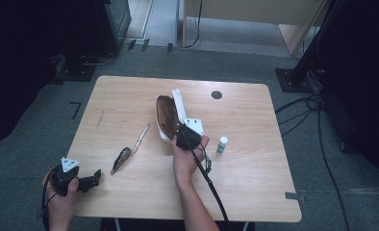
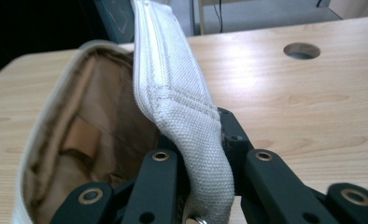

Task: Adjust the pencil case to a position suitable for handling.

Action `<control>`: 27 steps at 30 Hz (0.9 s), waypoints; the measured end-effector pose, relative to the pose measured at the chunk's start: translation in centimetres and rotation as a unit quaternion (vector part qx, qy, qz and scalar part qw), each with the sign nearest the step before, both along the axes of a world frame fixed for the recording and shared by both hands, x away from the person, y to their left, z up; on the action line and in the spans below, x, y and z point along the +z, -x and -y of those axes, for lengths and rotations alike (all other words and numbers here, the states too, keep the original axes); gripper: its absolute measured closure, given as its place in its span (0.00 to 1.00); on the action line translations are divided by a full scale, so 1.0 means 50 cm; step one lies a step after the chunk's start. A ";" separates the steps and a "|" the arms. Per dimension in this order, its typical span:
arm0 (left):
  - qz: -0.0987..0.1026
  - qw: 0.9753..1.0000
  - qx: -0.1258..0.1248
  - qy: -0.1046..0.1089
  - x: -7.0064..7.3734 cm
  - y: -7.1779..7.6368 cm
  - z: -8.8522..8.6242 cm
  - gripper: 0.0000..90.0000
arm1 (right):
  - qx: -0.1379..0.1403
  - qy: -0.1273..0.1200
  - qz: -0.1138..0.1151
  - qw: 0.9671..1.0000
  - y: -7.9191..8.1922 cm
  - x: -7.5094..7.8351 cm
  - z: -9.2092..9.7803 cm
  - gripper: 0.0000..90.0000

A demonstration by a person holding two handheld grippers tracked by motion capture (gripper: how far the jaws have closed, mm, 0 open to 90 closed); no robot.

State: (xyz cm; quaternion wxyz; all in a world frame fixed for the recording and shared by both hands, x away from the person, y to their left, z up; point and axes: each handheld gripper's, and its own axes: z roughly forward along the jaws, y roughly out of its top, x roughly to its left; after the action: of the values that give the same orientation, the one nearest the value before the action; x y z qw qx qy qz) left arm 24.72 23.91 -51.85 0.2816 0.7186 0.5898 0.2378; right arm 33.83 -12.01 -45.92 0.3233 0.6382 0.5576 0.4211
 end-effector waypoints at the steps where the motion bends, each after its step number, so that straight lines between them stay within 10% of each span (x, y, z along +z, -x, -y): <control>1: 0.001 1.000 0.001 0.001 0.000 -0.001 0.001 0.00 | 0.001 -0.002 0.001 1.000 0.005 0.003 0.006 0.89; 16: 0.001 1.000 0.001 0.000 0.000 -0.001 0.001 0.00 | 0.029 -0.116 -0.011 0.993 0.122 -0.020 0.041 0.89; 27: 0.001 1.000 0.002 0.001 0.000 -0.002 0.001 0.00 | 0.020 -0.139 -0.028 0.990 0.136 -0.041 0.078 0.78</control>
State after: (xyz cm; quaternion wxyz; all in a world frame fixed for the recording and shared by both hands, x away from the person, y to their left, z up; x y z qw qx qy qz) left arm 24.79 23.85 -51.87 0.2823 0.7172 0.5909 0.2382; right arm 27.01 -15.91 -47.97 0.2075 0.6772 0.5149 0.4830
